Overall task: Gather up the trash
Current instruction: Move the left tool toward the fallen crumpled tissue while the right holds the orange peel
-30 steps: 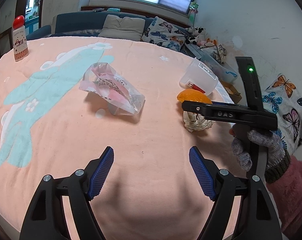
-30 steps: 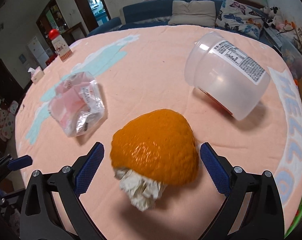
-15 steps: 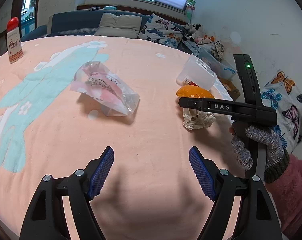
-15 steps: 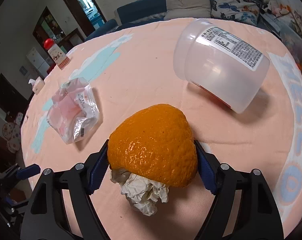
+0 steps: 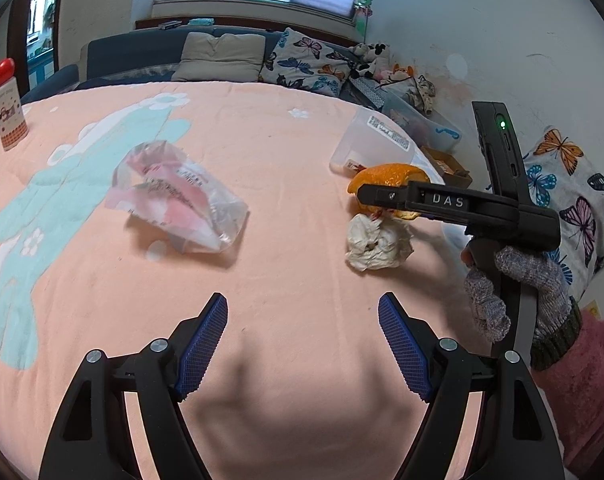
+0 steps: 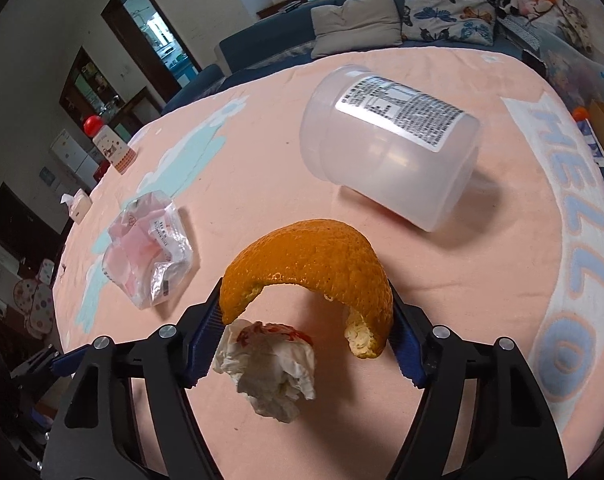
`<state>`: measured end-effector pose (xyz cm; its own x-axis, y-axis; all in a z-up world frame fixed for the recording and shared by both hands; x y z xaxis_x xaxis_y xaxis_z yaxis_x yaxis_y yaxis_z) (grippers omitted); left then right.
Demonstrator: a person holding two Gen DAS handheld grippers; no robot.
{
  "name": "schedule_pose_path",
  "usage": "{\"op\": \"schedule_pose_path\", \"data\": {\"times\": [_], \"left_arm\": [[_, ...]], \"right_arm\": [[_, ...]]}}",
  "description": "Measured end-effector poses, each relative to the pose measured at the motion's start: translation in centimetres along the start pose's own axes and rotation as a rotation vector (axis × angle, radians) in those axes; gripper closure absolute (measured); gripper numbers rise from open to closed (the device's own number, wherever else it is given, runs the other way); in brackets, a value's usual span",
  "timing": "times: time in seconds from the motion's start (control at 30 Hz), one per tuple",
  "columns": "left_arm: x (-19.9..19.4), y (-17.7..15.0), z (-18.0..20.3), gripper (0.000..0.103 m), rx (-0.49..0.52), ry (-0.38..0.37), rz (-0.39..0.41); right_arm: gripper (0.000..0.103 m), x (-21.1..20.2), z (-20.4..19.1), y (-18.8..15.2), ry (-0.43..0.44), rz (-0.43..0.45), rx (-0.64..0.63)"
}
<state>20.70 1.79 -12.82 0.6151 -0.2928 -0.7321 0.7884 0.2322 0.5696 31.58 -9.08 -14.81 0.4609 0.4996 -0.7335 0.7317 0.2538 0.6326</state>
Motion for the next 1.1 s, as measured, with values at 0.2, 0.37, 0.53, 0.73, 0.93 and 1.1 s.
{"op": "schedule_pose_path", "data": {"times": [0.2, 0.37, 0.53, 0.73, 0.93, 1.1], "left_arm": [[1.0, 0.7, 1.9, 0.028, 0.055, -0.006, -0.002], [2.3, 1.0, 3.1, 0.028, 0.093, -0.016, -0.017], [3.6, 1.0, 4.2, 0.028, 0.125, -0.020, -0.027], [5.4, 1.2, 5.9, 0.028, 0.164, -0.037, -0.047], [8.3, 1.8, 7.6, 0.024, 0.204, -0.005, -0.065], [10.7, 1.9, 8.5, 0.025, 0.260, 0.043, -0.074]], "right_arm": [[0.032, -1.5, 1.3, -0.4, -0.015, 0.019, 0.018], [0.032, -3.3, 2.8, -1.4, -0.028, 0.032, 0.042], [0.032, -5.1, 4.3, -2.8, -0.049, 0.037, 0.058], [0.032, -7.6, 5.4, -4.5, -0.087, 0.053, 0.055], [0.032, -10.2, 5.8, -5.5, -0.104, 0.088, 0.063], [0.032, -12.8, 6.2, -6.4, -0.130, 0.118, 0.064]]}}
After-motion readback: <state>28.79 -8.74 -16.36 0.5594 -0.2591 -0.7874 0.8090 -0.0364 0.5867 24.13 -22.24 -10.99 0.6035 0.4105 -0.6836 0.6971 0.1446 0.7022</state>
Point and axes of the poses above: each gripper's, at about its wrist camera, not at the fingertips, and x roughly the way its jaws point, z to its right, y to its top, the point moved 9 cm from there along x, roughly the way its jaws point, and after that the axes turned 12 degrees about -x, right-handed, at the moved point
